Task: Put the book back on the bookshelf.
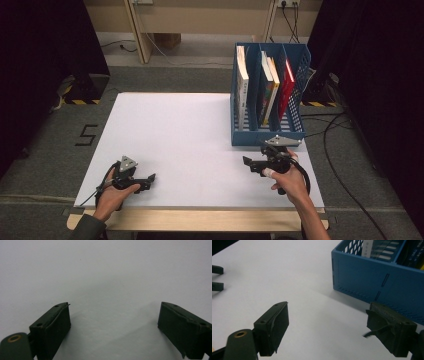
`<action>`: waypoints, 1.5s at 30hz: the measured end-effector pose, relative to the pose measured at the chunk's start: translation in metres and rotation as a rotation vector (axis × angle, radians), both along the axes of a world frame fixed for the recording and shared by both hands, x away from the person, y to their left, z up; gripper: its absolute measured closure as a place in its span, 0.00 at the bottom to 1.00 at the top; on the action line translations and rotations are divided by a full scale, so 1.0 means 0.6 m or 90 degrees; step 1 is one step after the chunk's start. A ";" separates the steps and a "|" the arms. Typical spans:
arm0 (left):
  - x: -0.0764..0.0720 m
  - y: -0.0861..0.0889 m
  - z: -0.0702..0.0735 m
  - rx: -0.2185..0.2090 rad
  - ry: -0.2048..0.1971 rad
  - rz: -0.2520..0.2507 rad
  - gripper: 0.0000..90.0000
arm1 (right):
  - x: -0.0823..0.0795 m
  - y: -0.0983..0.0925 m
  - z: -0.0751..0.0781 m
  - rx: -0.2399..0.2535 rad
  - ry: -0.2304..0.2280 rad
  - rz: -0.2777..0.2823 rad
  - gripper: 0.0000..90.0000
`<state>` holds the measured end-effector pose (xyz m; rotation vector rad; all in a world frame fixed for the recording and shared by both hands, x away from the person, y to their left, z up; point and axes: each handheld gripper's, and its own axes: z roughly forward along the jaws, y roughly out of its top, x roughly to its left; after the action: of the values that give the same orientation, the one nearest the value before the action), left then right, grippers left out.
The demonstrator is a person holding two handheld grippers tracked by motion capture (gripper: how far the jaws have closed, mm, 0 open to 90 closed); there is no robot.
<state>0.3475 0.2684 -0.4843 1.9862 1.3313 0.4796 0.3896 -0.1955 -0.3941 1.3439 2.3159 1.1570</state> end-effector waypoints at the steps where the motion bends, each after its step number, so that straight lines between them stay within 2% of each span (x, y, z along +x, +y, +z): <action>1: 0.000 0.000 0.000 0.000 0.000 0.000 0.11 | -0.001 0.001 -0.004 -0.001 0.000 0.000 0.21; 19: 0.000 0.000 0.000 0.000 0.000 0.000 0.11 | -0.023 0.017 -0.068 -0.030 0.032 0.010 0.19; 23: 0.000 0.000 0.000 0.000 0.000 0.000 0.11 | -0.028 0.021 -0.082 -0.061 0.033 0.013 0.19; 27: 0.000 0.000 0.000 0.000 0.000 0.000 0.11 | -0.031 0.021 -0.092 -0.068 0.041 0.008 0.20; 31: 0.000 0.000 0.000 0.000 0.000 0.000 0.11 | -0.033 0.025 -0.104 -0.103 0.039 0.020 0.20; 34: 0.000 0.000 0.000 0.000 0.000 0.000 0.11 | -0.036 0.031 -0.114 -0.113 0.054 0.032 0.18; 37: 0.000 0.000 0.000 0.000 0.000 0.000 0.11 | -0.041 0.037 -0.116 -0.143 0.041 0.044 0.17; 38: 0.000 0.000 0.000 0.000 0.000 0.000 0.11 | -0.041 0.037 -0.117 -0.144 0.037 0.044 0.17; 42: 0.000 0.000 0.000 0.000 0.000 0.000 0.11 | -0.044 0.035 -0.120 -0.132 0.031 0.040 0.17; 45: 0.000 0.000 0.000 0.000 0.000 0.000 0.11 | -0.047 0.031 -0.123 -0.126 0.012 0.043 0.17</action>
<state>0.3475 0.2684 -0.4843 1.9868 1.3313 0.4794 0.3614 -0.1768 -0.4682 1.2195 2.4327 0.9075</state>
